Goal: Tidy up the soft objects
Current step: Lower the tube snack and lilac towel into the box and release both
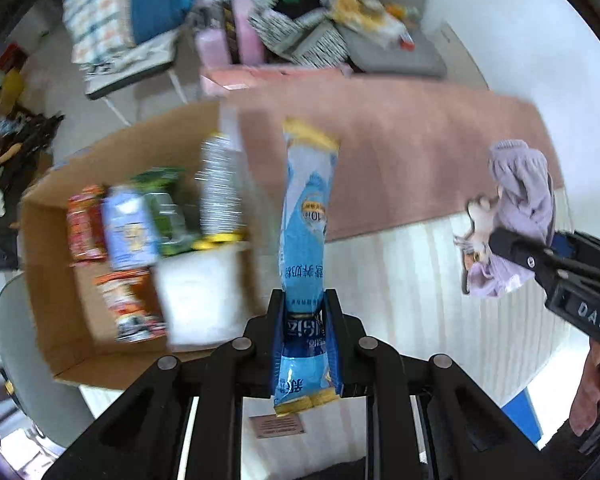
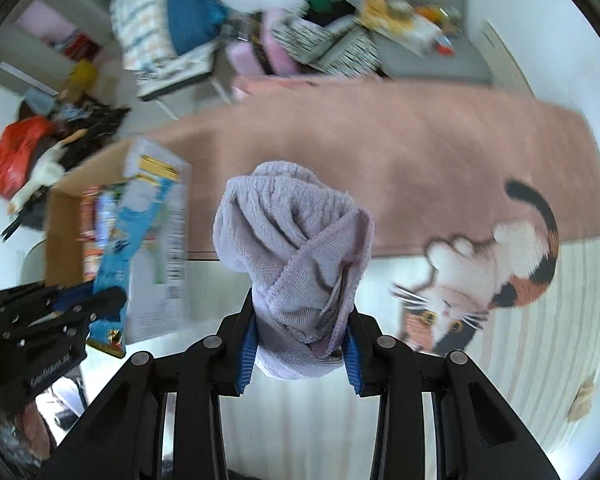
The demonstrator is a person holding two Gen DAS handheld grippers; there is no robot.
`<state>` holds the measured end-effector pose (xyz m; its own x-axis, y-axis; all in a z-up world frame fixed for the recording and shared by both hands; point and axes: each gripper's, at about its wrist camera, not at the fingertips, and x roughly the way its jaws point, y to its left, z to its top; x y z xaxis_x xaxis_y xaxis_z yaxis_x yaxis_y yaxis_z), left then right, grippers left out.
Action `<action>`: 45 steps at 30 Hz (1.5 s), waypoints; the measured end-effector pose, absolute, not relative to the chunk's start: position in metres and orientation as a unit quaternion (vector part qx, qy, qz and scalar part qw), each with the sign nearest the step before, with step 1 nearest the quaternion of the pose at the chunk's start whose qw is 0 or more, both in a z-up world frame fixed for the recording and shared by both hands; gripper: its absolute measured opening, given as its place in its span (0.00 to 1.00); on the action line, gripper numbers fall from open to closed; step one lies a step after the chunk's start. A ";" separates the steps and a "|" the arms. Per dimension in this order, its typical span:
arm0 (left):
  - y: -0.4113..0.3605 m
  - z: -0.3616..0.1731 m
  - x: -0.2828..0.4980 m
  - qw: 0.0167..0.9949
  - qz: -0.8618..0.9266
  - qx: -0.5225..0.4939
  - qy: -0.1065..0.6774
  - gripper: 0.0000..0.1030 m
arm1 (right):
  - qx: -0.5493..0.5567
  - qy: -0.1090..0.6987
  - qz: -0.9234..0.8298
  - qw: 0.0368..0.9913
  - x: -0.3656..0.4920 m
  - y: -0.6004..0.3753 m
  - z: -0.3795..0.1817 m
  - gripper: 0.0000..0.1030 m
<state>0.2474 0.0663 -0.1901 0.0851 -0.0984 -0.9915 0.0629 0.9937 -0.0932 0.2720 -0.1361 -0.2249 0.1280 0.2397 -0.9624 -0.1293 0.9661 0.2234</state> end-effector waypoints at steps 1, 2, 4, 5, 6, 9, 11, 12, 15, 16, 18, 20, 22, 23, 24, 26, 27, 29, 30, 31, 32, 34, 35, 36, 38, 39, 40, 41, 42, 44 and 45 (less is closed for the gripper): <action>0.075 -0.171 0.253 0.739 -0.052 -0.016 0.671 0.15 | 0.041 0.646 0.131 0.751 0.276 -0.124 -0.214 0.37; 0.094 -0.160 0.248 0.743 -0.042 -0.022 0.667 0.16 | 0.035 0.642 0.146 0.752 0.276 -0.106 -0.202 0.37; 0.129 -0.155 0.266 0.746 -0.030 -0.026 0.665 0.16 | 0.024 0.635 0.171 0.753 0.276 -0.067 -0.182 0.37; 0.149 -0.155 0.267 0.747 -0.019 -0.028 0.664 0.16 | 0.017 0.634 0.182 0.751 0.278 -0.053 -0.177 0.37; 0.170 -0.156 0.269 0.748 -0.008 -0.030 0.663 0.15 | 0.010 0.633 0.196 0.749 0.277 -0.030 -0.173 0.37; 0.223 -0.166 0.264 0.742 0.018 -0.036 0.670 0.15 | -0.009 0.638 0.227 0.736 0.272 0.026 -0.174 0.37; 0.250 -0.177 0.261 0.737 0.034 -0.041 0.674 0.15 | -0.023 0.644 0.243 0.725 0.270 0.068 -0.182 0.37; 0.264 -0.185 0.260 0.733 0.042 -0.042 0.678 0.12 | -0.029 0.649 0.248 0.719 0.269 0.085 -0.187 0.37; 0.292 -0.206 0.258 0.719 0.052 -0.056 0.691 0.11 | -0.042 0.672 0.256 0.693 0.272 0.136 -0.217 0.37; 0.297 -0.213 0.257 0.715 0.055 -0.057 0.694 0.11 | -0.049 0.677 0.256 0.688 0.271 0.147 -0.228 0.37; 0.309 -0.231 0.258 0.703 0.056 -0.067 0.706 0.11 | -0.056 0.695 0.253 0.671 0.273 0.168 -0.250 0.37; 0.316 -0.243 0.258 0.695 0.058 -0.069 0.714 0.11 | -0.059 0.710 0.250 0.656 0.276 0.181 -0.270 0.37; 0.323 -0.258 0.260 0.686 0.056 -0.076 0.721 0.11 | -0.065 0.722 0.243 0.644 0.278 0.193 -0.289 0.37; 0.326 -0.263 0.260 0.682 0.056 -0.079 0.725 0.11 | -0.066 0.728 0.241 0.638 0.279 0.198 -0.298 0.37; 0.329 -0.269 0.262 0.679 0.056 -0.082 0.727 0.11 | -0.067 0.737 0.239 0.629 0.281 0.204 -0.308 0.37; 0.333 -0.276 0.263 0.675 0.056 -0.085 0.730 0.11 | -0.067 0.747 0.228 0.621 0.284 0.207 -0.323 0.39; 0.335 -0.280 0.264 0.674 0.055 -0.087 0.732 0.11 | -0.073 0.750 0.223 0.618 0.286 0.210 -0.328 0.40; 0.337 -0.284 0.266 0.672 0.055 -0.090 0.733 0.12 | -0.080 0.759 0.212 0.610 0.286 0.213 -0.339 0.44; 0.338 -0.286 0.267 0.669 0.054 -0.092 0.736 0.12 | -0.077 0.762 0.211 0.607 0.286 0.213 -0.341 0.52; 0.339 -0.289 0.267 0.665 0.055 -0.095 0.739 0.13 | -0.071 0.763 0.208 0.608 0.287 0.212 -0.341 0.66; 0.340 -0.289 0.268 0.661 0.059 -0.097 0.742 0.16 | -0.070 0.762 0.206 0.610 0.287 0.211 -0.340 0.74; 0.341 -0.288 0.267 0.664 0.065 -0.091 0.740 0.18 | -0.065 0.759 0.205 0.615 0.288 0.208 -0.336 0.82; 0.342 -0.287 0.266 0.665 0.066 -0.090 0.739 0.23 | -0.064 0.758 0.198 0.618 0.289 0.205 -0.333 0.82; 0.342 -0.285 0.265 0.667 0.068 -0.092 0.737 0.26 | -0.069 0.755 0.193 0.623 0.289 0.202 -0.328 0.82; 0.343 -0.283 0.262 0.670 0.067 -0.094 0.733 0.28 | -0.073 0.749 0.184 0.633 0.288 0.194 -0.320 0.82; 0.343 -0.280 0.260 0.673 0.068 -0.097 0.730 0.34 | -0.075 0.746 0.178 0.638 0.287 0.191 -0.315 0.82; 0.343 -0.276 0.257 0.677 0.068 -0.100 0.726 0.36 | -0.076 0.740 0.172 0.645 0.286 0.187 -0.309 0.82; 0.342 -0.272 0.255 0.682 0.069 -0.101 0.721 0.41 | -0.075 0.737 0.168 0.650 0.284 0.184 -0.305 0.82; 0.342 -0.268 0.251 0.689 0.073 -0.099 0.714 0.50 | -0.074 0.734 0.163 0.655 0.283 0.181 -0.301 0.82; 0.340 -0.258 0.244 0.702 0.079 -0.096 0.702 0.60 | -0.074 0.723 0.153 0.669 0.276 0.172 -0.289 0.85; 0.338 -0.254 0.241 0.706 0.083 -0.094 0.697 0.66 | -0.073 0.719 0.148 0.675 0.276 0.170 -0.286 0.86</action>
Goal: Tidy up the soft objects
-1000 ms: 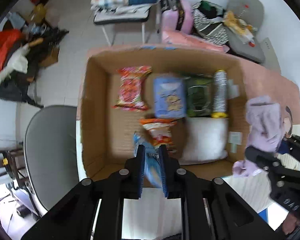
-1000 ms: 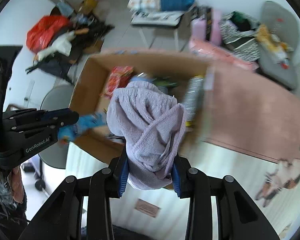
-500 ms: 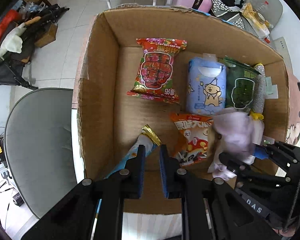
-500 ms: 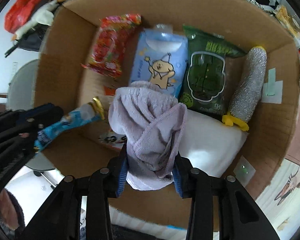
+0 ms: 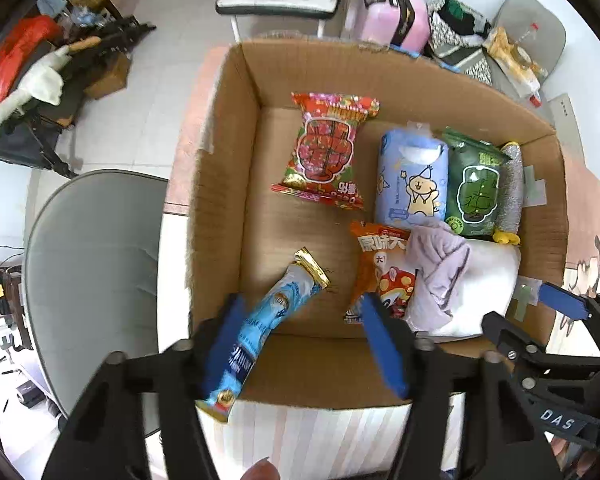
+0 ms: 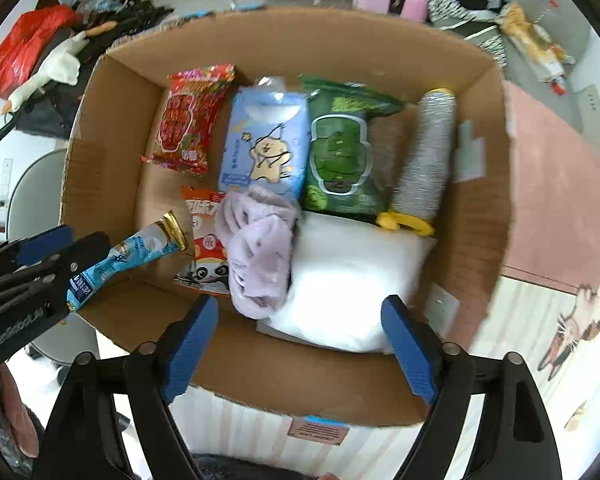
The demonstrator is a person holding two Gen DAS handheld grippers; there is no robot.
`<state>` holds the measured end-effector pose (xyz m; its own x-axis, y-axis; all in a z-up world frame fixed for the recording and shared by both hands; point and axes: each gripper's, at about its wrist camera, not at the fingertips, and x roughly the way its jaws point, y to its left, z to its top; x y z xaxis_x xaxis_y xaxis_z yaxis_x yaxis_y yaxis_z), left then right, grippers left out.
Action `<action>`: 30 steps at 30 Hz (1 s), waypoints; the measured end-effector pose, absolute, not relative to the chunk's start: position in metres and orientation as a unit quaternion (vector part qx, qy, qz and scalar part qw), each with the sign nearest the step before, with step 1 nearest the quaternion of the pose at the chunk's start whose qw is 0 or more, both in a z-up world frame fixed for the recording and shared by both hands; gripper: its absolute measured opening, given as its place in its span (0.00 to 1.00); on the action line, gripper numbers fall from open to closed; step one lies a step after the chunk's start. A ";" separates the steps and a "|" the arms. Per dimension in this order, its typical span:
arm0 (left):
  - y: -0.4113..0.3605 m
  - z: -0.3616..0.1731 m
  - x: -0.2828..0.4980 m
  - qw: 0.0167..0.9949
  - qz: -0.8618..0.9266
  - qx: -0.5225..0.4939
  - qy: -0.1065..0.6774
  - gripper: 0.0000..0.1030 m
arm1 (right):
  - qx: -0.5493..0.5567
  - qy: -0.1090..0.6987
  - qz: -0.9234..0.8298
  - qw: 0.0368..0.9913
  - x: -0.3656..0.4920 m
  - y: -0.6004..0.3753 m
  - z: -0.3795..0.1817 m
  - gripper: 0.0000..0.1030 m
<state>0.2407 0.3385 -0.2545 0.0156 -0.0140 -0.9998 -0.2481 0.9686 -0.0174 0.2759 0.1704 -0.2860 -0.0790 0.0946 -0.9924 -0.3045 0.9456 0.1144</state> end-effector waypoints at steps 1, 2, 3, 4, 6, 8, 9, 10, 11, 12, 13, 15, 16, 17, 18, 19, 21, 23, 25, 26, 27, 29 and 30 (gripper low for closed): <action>0.337 -0.251 0.238 0.711 0.084 -0.092 0.692 0.67 | -0.072 0.715 0.143 0.680 0.273 0.167 -0.282 0.86; 0.335 -0.247 0.234 0.717 0.086 -0.089 0.686 0.70 | -0.069 0.712 0.141 0.685 0.270 0.163 -0.277 0.86; 0.334 -0.244 0.232 0.720 0.088 -0.087 0.682 0.78 | -0.067 0.709 0.139 0.688 0.267 0.162 -0.276 0.86; 0.333 -0.242 0.229 0.724 0.088 -0.086 0.679 0.84 | -0.066 0.706 0.135 0.692 0.264 0.159 -0.273 0.87; 0.330 -0.237 0.225 0.730 0.087 -0.084 0.673 0.93 | -0.066 0.699 0.131 0.700 0.257 0.157 -0.271 0.95; 0.328 -0.236 0.224 0.732 0.089 -0.082 0.670 0.95 | -0.062 0.691 0.126 0.709 0.252 0.157 -0.269 1.00; 0.328 -0.236 0.223 0.733 0.088 -0.082 0.670 0.97 | -0.061 0.689 0.124 0.712 0.251 0.157 -0.268 1.00; 0.328 -0.236 0.223 0.734 0.089 -0.083 0.668 0.98 | -0.059 0.686 0.119 0.716 0.249 0.154 -0.265 1.00; 0.328 -0.235 0.222 0.737 0.093 -0.080 0.665 0.98 | -0.060 0.684 0.114 0.718 0.248 0.153 -0.264 1.00; 0.327 -0.234 0.222 0.738 0.095 -0.076 0.663 0.98 | -0.061 0.681 0.109 0.721 0.247 0.151 -0.261 1.00; 0.327 -0.232 0.221 0.741 0.097 -0.076 0.661 0.98 | -0.061 0.678 0.103 0.726 0.247 0.150 -0.262 1.00; 0.326 -0.228 0.220 0.745 0.099 -0.071 0.656 0.99 | -0.063 0.674 0.094 0.730 0.247 0.149 -0.264 1.00; 0.325 -0.226 0.219 0.747 0.101 -0.069 0.654 0.99 | -0.062 0.673 0.092 0.732 0.246 0.147 -0.263 1.00; 0.324 -0.222 0.218 0.750 0.101 -0.067 0.650 0.99 | -0.060 0.671 0.089 0.733 0.245 0.145 -0.262 1.00; 0.323 -0.219 0.217 0.752 0.101 -0.065 0.648 0.99 | -0.057 0.669 0.088 0.736 0.244 0.143 -0.259 1.00; 0.322 -0.215 0.215 0.755 0.102 -0.063 0.645 0.99 | -0.054 0.668 0.088 0.737 0.243 0.141 -0.256 1.00; 0.318 -0.203 0.210 0.761 0.100 -0.061 0.638 0.99 | -0.049 0.662 0.087 0.743 0.240 0.137 -0.246 1.00; 0.313 -0.186 0.203 0.771 0.097 -0.057 0.627 0.99 | -0.043 0.649 0.090 0.754 0.232 0.133 -0.229 1.00; 0.308 -0.165 0.194 0.784 0.094 -0.059 0.611 0.99 | -0.039 0.632 0.091 0.769 0.222 0.127 -0.205 1.00; 0.306 -0.158 0.190 0.788 0.093 -0.058 0.605 0.99 | -0.038 0.624 0.091 0.775 0.216 0.125 -0.195 1.00; 0.304 -0.146 0.185 0.795 0.091 -0.057 0.598 0.99 | -0.036 0.615 0.091 0.783 0.209 0.121 -0.182 1.00; 0.300 -0.123 0.174 0.804 0.091 -0.057 0.585 0.99 | -0.031 0.602 0.093 0.792 0.197 0.116 -0.161 1.00; 0.298 -0.115 0.169 0.808 0.089 -0.057 0.580 0.99 | -0.030 0.595 0.095 0.797 0.191 0.114 -0.150 1.00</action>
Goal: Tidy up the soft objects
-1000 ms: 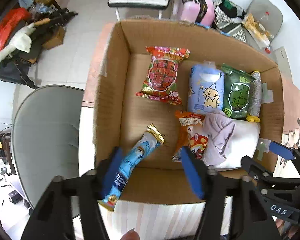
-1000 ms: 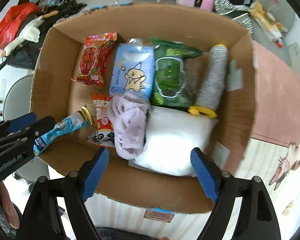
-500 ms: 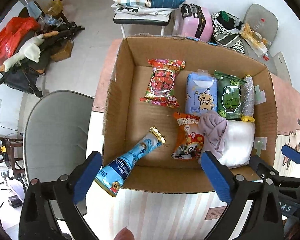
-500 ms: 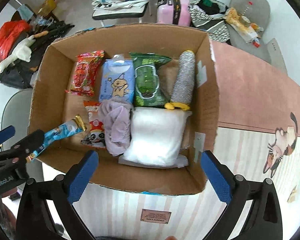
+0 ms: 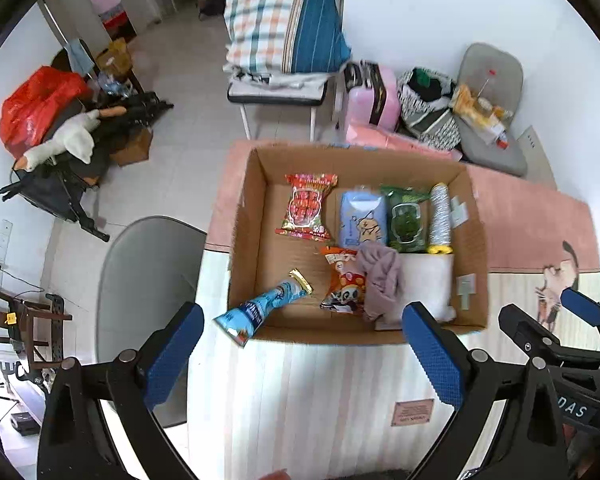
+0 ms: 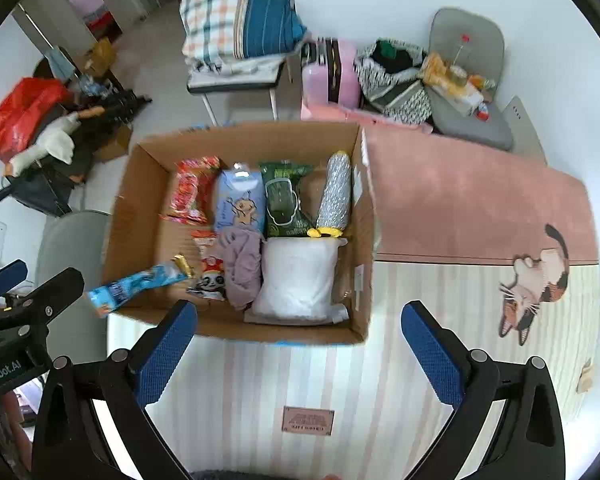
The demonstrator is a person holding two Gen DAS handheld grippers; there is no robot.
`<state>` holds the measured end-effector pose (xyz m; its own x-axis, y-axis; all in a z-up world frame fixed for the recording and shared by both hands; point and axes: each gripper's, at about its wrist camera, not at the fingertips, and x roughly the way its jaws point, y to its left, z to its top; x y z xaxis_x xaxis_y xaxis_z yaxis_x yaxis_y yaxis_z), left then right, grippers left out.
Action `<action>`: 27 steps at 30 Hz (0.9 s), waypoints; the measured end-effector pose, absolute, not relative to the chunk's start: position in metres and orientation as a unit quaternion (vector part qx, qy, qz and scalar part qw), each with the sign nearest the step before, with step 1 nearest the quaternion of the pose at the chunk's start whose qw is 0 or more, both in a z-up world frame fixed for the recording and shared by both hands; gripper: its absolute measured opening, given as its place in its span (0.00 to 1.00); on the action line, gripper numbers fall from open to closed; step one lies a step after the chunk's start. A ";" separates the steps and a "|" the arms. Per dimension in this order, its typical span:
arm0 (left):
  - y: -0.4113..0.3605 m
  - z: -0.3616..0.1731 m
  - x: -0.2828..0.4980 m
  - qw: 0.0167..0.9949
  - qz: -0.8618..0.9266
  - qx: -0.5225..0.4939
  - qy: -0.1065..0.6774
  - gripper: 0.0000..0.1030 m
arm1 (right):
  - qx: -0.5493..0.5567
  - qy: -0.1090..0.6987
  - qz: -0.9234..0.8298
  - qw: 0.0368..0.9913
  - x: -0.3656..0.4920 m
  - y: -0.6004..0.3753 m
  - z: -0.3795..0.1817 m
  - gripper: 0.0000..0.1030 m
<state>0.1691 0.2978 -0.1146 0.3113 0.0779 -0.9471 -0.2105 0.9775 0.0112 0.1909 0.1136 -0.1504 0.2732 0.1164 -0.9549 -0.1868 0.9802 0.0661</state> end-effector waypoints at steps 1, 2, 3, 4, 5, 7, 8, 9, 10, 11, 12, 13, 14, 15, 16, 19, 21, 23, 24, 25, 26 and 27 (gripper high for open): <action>0.295 -0.103 0.162 0.814 0.087 -0.055 0.571 0.99 | -0.031 0.586 0.097 0.804 0.183 0.112 -0.137 1.00; 0.293 -0.093 0.157 0.819 0.089 -0.050 0.564 0.99 | -0.032 0.579 0.098 0.809 0.177 0.110 -0.128 1.00; 0.291 -0.085 0.152 0.823 0.090 -0.048 0.558 0.99 | -0.034 0.569 0.099 0.815 0.169 0.108 -0.115 1.00; 0.289 -0.077 0.147 0.828 0.090 -0.046 0.551 0.99 | -0.035 0.561 0.099 0.821 0.162 0.107 -0.104 1.00; 0.288 -0.068 0.141 0.832 0.091 -0.044 0.545 0.99 | -0.036 0.555 0.100 0.825 0.157 0.105 -0.096 1.00; 0.282 -0.051 0.129 0.840 0.089 -0.042 0.534 0.99 | -0.037 0.541 0.102 0.834 0.144 0.101 -0.077 1.00; 0.281 -0.047 0.124 0.841 0.088 -0.043 0.531 0.99 | -0.040 0.534 0.102 0.839 0.136 0.099 -0.067 1.00; 0.279 -0.041 0.117 0.844 0.086 -0.044 0.528 0.99 | -0.040 0.529 0.103 0.841 0.130 0.097 -0.060 1.00; 0.277 -0.036 0.112 0.846 0.085 -0.044 0.525 0.99 | -0.039 0.523 0.105 0.845 0.122 0.094 -0.050 1.00; 0.275 -0.030 0.106 0.849 0.085 -0.044 0.520 0.99 | -0.040 0.519 0.107 0.847 0.117 0.093 -0.044 1.00; 0.273 -0.025 0.101 0.850 0.085 -0.044 0.518 0.99 | -0.041 0.512 0.108 0.851 0.110 0.092 -0.035 1.00; 0.271 -0.021 0.097 0.851 0.086 -0.045 0.516 0.99 | -0.041 0.507 0.109 0.854 0.104 0.090 -0.028 1.00; 0.271 -0.017 0.092 0.852 0.085 -0.048 0.514 0.99 | -0.042 0.503 0.109 0.856 0.099 0.088 -0.022 1.00; 0.271 -0.013 0.087 0.854 0.084 -0.054 0.511 0.99 | -0.044 0.498 0.109 0.859 0.094 0.087 -0.017 1.00; 0.270 -0.010 0.083 0.855 0.084 -0.055 0.508 0.99 | -0.045 0.494 0.110 0.862 0.089 0.086 -0.010 1.00; 0.268 0.003 0.071 0.860 0.089 -0.054 0.499 0.99 | -0.045 0.481 0.115 0.868 0.071 0.081 0.011 1.00; 0.268 0.008 0.064 0.863 0.091 -0.057 0.494 0.99 | -0.046 0.474 0.118 0.871 0.059 0.078 0.024 1.00; 0.267 0.014 0.058 0.866 0.094 -0.060 0.487 0.99 | -0.050 0.468 0.121 0.874 0.049 0.076 0.033 1.00; 0.267 0.016 0.056 0.867 0.096 -0.061 0.485 0.99 | -0.051 0.466 0.123 0.875 0.047 0.077 0.036 1.00; 0.267 0.018 0.054 0.869 0.098 -0.063 0.482 0.99 | -0.053 0.464 0.124 0.876 0.044 0.076 0.040 1.00; 0.267 0.020 0.052 0.870 0.098 -0.063 0.480 0.99 | -0.055 0.461 0.123 0.877 0.041 0.076 0.044 1.00; 0.267 0.021 0.052 0.870 0.099 -0.062 0.478 0.99 | -0.058 0.457 0.120 0.879 0.038 0.075 0.046 1.00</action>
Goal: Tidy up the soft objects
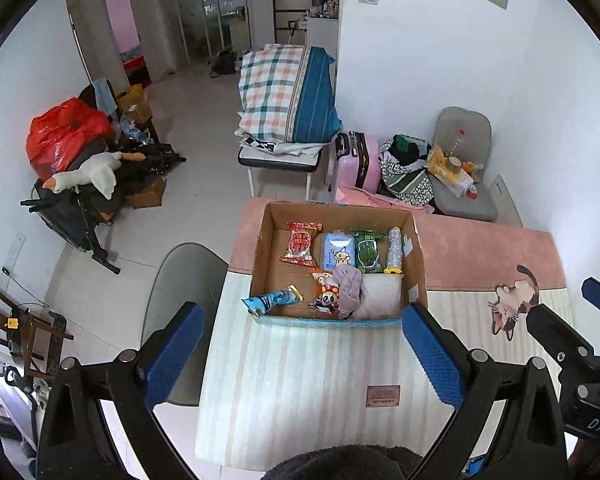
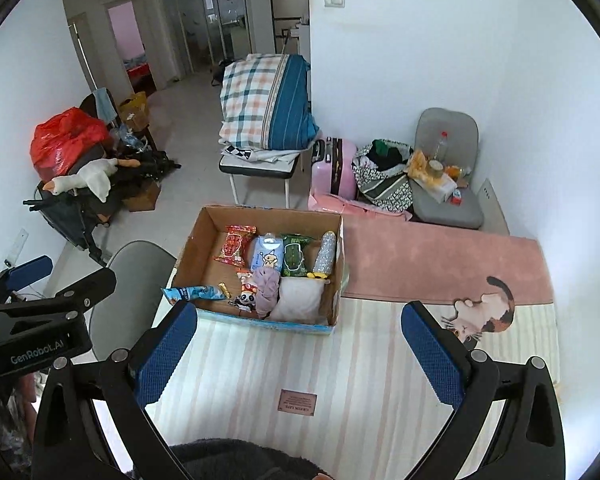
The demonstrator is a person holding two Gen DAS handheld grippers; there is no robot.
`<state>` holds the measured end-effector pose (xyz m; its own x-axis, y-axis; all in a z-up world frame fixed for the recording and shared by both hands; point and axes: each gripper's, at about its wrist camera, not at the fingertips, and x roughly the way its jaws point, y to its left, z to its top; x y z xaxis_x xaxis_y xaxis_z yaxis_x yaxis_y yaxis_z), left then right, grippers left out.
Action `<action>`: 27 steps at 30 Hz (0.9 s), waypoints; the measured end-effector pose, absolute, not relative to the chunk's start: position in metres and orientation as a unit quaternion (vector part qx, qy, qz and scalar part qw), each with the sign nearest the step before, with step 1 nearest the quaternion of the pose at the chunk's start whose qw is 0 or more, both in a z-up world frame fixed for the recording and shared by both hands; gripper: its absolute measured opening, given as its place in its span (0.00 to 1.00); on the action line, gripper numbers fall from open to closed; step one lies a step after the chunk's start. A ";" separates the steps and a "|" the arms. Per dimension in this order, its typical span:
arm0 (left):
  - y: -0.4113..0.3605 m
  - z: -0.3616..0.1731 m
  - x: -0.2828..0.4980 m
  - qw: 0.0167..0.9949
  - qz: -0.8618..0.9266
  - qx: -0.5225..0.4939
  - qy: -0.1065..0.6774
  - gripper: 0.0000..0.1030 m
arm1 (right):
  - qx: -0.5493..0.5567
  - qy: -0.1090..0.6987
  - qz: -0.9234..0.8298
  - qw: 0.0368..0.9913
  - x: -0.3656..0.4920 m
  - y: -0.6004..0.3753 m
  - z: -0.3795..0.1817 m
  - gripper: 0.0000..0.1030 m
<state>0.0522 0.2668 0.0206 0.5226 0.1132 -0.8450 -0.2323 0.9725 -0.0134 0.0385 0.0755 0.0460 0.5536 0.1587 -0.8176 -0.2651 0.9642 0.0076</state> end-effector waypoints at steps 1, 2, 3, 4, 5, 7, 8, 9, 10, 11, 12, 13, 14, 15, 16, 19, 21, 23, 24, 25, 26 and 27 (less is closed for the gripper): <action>0.266 0.021 0.052 0.871 0.100 -0.062 0.477 0.99 | -0.061 0.455 0.118 0.881 0.038 0.076 0.047 1.00; 0.266 0.021 0.052 0.872 0.099 -0.062 0.476 0.99 | -0.061 0.453 0.116 0.882 0.038 0.075 0.048 1.00; 0.266 0.022 0.052 0.872 0.101 -0.061 0.475 0.99 | -0.058 0.453 0.114 0.882 0.038 0.074 0.047 1.00; 0.266 0.021 0.052 0.873 0.104 -0.060 0.473 0.99 | -0.058 0.454 0.112 0.882 0.042 0.074 0.046 1.00; 0.266 0.021 0.052 0.873 0.107 -0.059 0.472 0.99 | -0.058 0.456 0.109 0.881 0.044 0.074 0.044 1.00; 0.267 0.019 0.053 0.874 0.110 -0.061 0.470 0.99 | -0.059 0.459 0.102 0.881 0.046 0.073 0.039 1.00; 0.268 0.018 0.052 0.874 0.111 -0.061 0.470 0.99 | -0.060 0.460 0.098 0.880 0.047 0.073 0.036 1.00; 0.268 0.018 0.052 0.874 0.111 -0.062 0.469 0.99 | -0.061 0.461 0.094 0.880 0.048 0.072 0.033 1.00; 0.269 0.018 0.052 0.874 0.113 -0.062 0.468 0.99 | -0.062 0.464 0.092 0.879 0.050 0.073 0.030 1.00; 0.269 0.017 0.052 0.874 0.117 -0.061 0.468 1.00 | -0.063 0.464 0.090 0.879 0.052 0.073 0.028 1.00; 0.268 0.016 0.052 0.873 0.118 -0.061 0.469 1.00 | -0.063 0.465 0.087 0.879 0.052 0.072 0.026 1.00; 0.269 0.014 0.052 0.873 0.118 -0.061 0.470 1.00 | -0.063 0.467 0.085 0.878 0.054 0.073 0.024 1.00; 0.270 0.013 0.052 0.872 0.119 -0.062 0.471 1.00 | -0.063 0.469 0.084 0.877 0.055 0.073 0.022 1.00; 0.270 0.011 0.051 0.871 0.118 -0.065 0.473 1.00 | -0.064 0.471 0.083 0.876 0.057 0.073 0.019 1.00; 0.270 0.010 0.051 0.869 0.119 -0.065 0.475 1.00 | -0.063 0.472 0.081 0.876 0.057 0.073 0.018 1.00; 0.270 0.008 0.051 0.867 0.118 -0.066 0.479 1.00 | -0.062 0.472 0.079 0.876 0.057 0.072 0.017 1.00; 0.269 0.006 0.050 0.867 0.117 -0.067 0.481 1.00 | -0.063 0.472 0.079 0.876 0.057 0.072 0.017 1.00; 0.269 0.005 0.050 0.866 0.114 -0.067 0.483 1.00 | -0.064 0.470 0.078 0.877 0.056 0.072 0.018 1.00; 0.269 0.005 0.049 0.866 0.114 -0.067 0.483 1.00 | -0.064 0.470 0.078 0.877 0.055 0.072 0.019 1.00; 0.269 0.005 0.049 0.866 0.114 -0.068 0.482 1.00 | -0.065 0.470 0.078 0.877 0.054 0.072 0.019 1.00; 0.269 0.005 0.050 0.866 0.114 -0.068 0.482 1.00 | -0.065 0.469 0.078 0.877 0.054 0.072 0.019 1.00; 0.268 0.005 0.050 0.866 0.114 -0.068 0.482 1.00 | -0.066 0.469 0.078 0.877 0.054 0.072 0.019 1.00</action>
<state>0.0495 0.2683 0.0048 0.5089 0.1312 -0.8508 -0.2632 0.9647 -0.0087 0.0539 0.0719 0.0186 0.5484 0.0743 -0.8329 -0.1983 0.9792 -0.0432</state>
